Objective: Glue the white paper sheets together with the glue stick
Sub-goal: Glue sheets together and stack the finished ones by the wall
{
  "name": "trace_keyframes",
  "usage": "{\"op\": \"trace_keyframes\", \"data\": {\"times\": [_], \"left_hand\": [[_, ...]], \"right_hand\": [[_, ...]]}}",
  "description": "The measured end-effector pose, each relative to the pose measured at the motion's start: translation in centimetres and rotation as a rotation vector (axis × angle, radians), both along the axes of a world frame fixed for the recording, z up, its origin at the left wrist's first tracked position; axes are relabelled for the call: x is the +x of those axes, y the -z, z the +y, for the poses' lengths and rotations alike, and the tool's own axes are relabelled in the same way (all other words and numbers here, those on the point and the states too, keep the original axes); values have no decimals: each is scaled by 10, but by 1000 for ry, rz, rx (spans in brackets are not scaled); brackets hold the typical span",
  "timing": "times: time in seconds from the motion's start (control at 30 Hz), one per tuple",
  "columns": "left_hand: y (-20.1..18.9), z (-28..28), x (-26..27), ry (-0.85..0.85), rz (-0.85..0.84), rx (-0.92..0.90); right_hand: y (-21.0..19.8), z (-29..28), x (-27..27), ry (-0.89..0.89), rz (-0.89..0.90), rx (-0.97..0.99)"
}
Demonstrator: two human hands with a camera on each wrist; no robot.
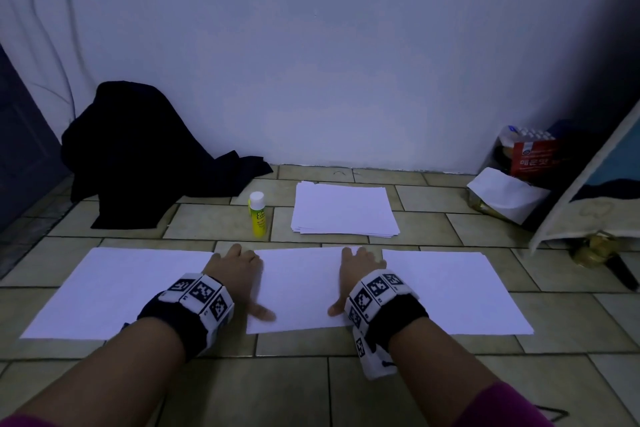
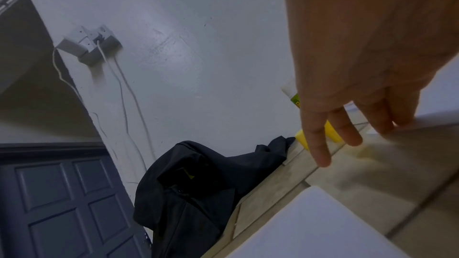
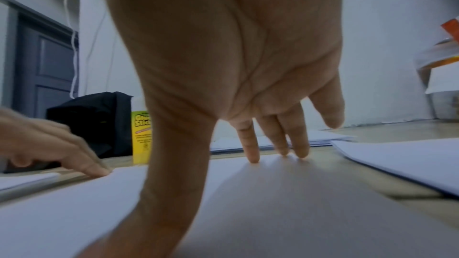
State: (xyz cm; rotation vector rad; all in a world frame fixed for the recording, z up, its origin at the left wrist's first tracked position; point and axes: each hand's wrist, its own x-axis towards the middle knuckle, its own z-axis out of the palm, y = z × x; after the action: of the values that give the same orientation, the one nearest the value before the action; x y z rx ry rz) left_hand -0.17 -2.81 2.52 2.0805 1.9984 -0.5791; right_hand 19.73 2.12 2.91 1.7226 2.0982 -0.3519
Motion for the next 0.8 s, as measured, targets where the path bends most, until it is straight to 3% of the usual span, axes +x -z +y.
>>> {"op": "trace_keyframes", "data": {"times": [0.1, 0.17, 0.23, 0.33, 0.53, 0.8], "left_hand": [[-6, 1, 11, -11, 30, 147], [-3, -2, 23, 36, -69, 224], [1, -6, 35, 119, -181, 176], [0, -8, 44, 155, -180, 108], [-3, -5, 39, 107, -151, 53], [26, -6, 19, -6, -190, -121]], "right_hand": [[-4, -10, -9, -37, -20, -1], [-3, -14, -16, -34, 65, -13], [-4, -19, -23, -44, 114, -18], [-10, -29, -32, -89, 81, 18], [-14, -40, -50, -227, 67, 16], [12, -19, -65, -315, 246, -188]]}}
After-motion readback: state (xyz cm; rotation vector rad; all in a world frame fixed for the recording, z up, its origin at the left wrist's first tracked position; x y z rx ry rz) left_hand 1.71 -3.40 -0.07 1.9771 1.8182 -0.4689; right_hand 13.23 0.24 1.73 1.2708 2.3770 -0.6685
